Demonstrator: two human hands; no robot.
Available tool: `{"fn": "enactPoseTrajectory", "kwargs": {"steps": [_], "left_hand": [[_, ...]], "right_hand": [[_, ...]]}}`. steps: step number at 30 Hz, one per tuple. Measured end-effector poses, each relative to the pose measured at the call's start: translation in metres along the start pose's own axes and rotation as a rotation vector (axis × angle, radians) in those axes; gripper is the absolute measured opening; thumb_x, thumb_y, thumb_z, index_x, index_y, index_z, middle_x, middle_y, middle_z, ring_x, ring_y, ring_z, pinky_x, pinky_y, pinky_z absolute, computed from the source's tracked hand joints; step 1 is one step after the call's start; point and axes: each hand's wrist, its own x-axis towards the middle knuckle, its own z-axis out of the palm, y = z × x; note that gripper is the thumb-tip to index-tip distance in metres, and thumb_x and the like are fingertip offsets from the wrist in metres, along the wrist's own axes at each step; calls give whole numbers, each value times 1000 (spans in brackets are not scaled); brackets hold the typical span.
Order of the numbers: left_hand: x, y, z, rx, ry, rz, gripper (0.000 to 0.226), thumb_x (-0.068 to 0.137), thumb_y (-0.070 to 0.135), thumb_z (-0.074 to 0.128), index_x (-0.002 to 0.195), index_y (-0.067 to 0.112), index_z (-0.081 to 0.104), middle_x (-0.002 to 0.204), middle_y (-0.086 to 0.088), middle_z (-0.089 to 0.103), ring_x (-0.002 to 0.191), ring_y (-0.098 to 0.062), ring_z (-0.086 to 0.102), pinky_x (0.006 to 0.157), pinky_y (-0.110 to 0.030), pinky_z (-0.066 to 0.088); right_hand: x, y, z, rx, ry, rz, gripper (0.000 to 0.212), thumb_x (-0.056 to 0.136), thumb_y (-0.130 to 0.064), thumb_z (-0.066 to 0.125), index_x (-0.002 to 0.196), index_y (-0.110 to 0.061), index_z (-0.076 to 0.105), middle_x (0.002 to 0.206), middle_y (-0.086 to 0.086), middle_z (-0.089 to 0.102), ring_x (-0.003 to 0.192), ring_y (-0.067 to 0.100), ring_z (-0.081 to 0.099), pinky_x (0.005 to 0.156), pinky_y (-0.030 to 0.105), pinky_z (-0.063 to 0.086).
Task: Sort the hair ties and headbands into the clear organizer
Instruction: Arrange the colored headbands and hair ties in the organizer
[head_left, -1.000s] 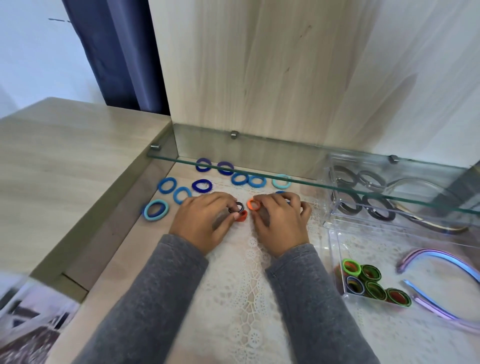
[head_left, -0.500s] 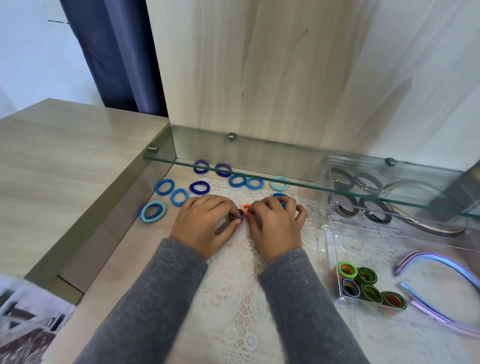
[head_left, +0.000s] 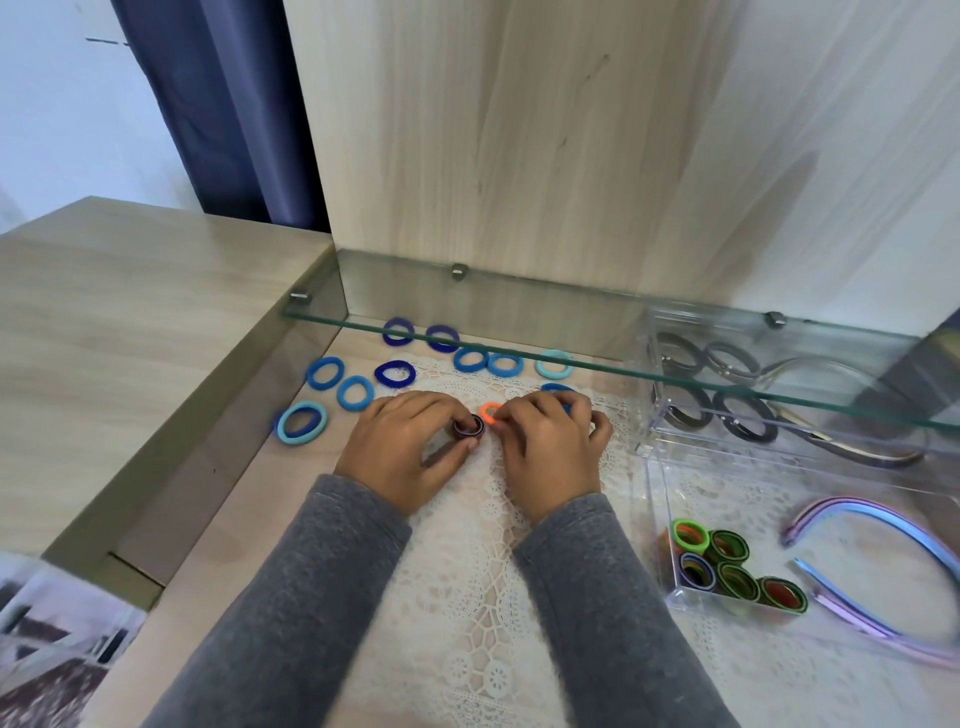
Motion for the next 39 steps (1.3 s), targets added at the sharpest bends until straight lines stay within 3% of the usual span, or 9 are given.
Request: {"fn": "enactPoseTrajectory", "kwargs": {"steps": [4, 7, 10, 14, 18, 27, 35, 39], "left_hand": [[0, 4, -3, -56, 22, -33, 30, 85, 52, 49, 103, 32, 62, 103, 19, 63, 99, -4, 56, 91, -31, 41], [-1, 8, -6, -140, 82, -126, 43, 89, 50, 32, 107, 26, 63, 106, 13, 65, 100, -6, 56, 91, -32, 42], [-1, 7, -7, -81, 93, -185, 50, 91, 47, 24, 112, 22, 62, 113, 6, 65, 108, -13, 57, 98, -38, 42], [1, 2, -3, 86, -29, -351, 43, 97, 36, 31, 134, 23, 49, 147, 3, 43, 139, -16, 33, 117, -42, 19], [3, -3, 2, 132, -113, -437, 46, 100, 32, 31, 146, 29, 31, 159, 3, 18, 147, -17, 10, 120, -39, 4], [3, -3, 2, 129, -132, -440, 48, 100, 33, 31, 147, 29, 29, 160, 3, 13, 148, -16, 5, 119, -40, -1], [4, -2, 2, 132, -140, -450, 52, 98, 27, 32, 149, 29, 22, 160, 3, 13, 148, -16, 5, 120, -42, -1], [5, -2, 2, 148, -149, -452, 52, 99, 27, 31, 149, 29, 20, 160, 3, 12, 148, -16, 4, 120, -42, -2]], "right_hand": [[-3, -2, -5, 111, 81, 2, 5, 84, -29, 63, 85, -30, 68, 94, -13, 65, 103, 21, 48, 88, 37, 21], [-6, -5, -9, 120, 100, -63, 12, 87, -33, 56, 89, -31, 68, 96, -15, 63, 104, 19, 47, 90, 38, 24], [-7, -7, -11, 111, 101, -176, 12, 89, -31, 55, 90, -30, 67, 97, -15, 62, 106, 17, 46, 92, 40, 25], [-8, -8, -8, 97, 77, -250, 20, 90, -31, 49, 88, -26, 68, 98, -13, 64, 106, 18, 48, 94, 43, 26], [-8, -8, -8, 70, 66, -260, 17, 89, -29, 51, 88, -26, 68, 98, -13, 63, 106, 19, 49, 94, 42, 24], [-7, -9, -9, 44, 20, -248, 12, 82, -17, 67, 90, -26, 69, 97, -11, 65, 105, 22, 51, 93, 44, 25], [-8, -12, -11, 47, -62, -210, 28, 90, -36, 40, 95, -30, 67, 98, -14, 63, 105, 20, 49, 93, 41, 23], [-7, -14, -13, 28, -119, -205, 25, 87, -36, 44, 98, -30, 65, 99, -12, 63, 106, 22, 48, 92, 41, 22]]}}
